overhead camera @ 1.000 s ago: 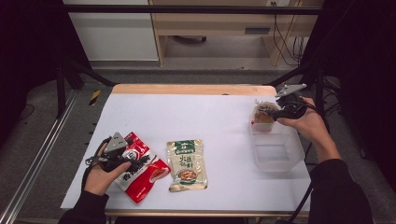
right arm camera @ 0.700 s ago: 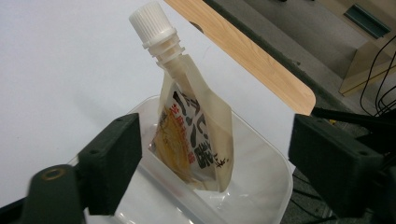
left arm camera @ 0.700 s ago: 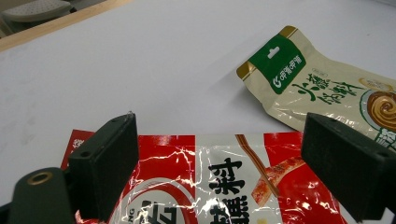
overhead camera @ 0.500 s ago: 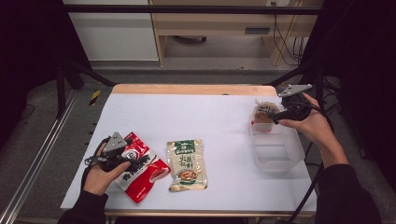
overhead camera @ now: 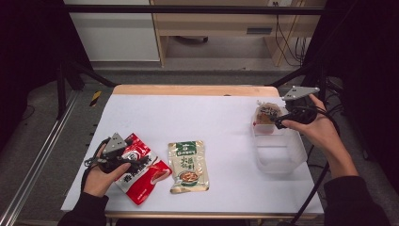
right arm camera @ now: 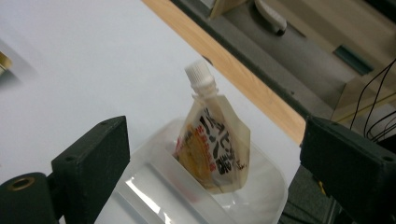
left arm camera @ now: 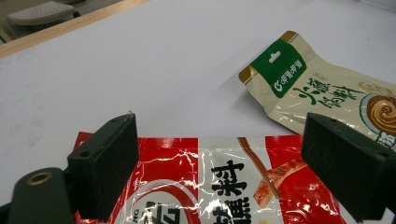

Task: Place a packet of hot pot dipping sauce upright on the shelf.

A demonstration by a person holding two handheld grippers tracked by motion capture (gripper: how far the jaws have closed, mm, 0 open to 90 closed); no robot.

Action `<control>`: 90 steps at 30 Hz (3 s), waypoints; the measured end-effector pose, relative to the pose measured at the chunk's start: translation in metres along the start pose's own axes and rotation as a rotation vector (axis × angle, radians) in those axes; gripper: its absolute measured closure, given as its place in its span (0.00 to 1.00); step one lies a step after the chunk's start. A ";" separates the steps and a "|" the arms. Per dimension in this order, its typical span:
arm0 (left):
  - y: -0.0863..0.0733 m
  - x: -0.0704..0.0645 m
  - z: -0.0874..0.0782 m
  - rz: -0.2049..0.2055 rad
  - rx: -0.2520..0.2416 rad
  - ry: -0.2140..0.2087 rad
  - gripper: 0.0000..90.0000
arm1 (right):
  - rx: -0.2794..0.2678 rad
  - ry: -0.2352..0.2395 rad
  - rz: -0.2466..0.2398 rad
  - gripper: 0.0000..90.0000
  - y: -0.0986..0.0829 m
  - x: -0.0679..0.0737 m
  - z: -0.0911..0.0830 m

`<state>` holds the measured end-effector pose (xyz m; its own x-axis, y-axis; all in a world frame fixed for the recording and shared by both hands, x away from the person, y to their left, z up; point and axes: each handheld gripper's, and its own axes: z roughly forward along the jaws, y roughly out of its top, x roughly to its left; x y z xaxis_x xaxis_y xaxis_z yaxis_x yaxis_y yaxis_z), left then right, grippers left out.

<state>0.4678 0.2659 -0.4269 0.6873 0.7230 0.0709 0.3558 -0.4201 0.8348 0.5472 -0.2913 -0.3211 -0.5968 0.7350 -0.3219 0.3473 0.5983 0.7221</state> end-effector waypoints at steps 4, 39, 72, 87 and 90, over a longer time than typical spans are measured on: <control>0.000 0.000 0.000 0.002 0.000 0.000 0.13 | -0.050 -0.020 -0.025 0.11 0.012 0.016 -0.017; 0.011 -0.013 0.016 0.065 0.051 -0.042 0.13 | -0.090 0.234 -0.063 0.28 0.034 0.219 0.051; 0.032 -0.018 0.108 0.086 0.251 -0.238 0.41 | -0.078 0.215 -0.031 0.21 -0.013 0.248 0.060; 0.038 -0.026 0.108 0.089 0.263 -0.259 0.86 | -0.082 0.207 -0.029 0.21 -0.014 0.245 0.059; 0.040 -0.025 0.106 0.077 0.260 -0.273 0.97 | -0.079 0.206 -0.027 0.21 -0.014 0.245 0.059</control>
<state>0.5316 0.1730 -0.4530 0.8492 0.5257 -0.0496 0.4213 -0.6180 0.6638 0.4387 -0.1008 -0.4459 -0.7428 0.6337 -0.2160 0.2760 0.5838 0.7635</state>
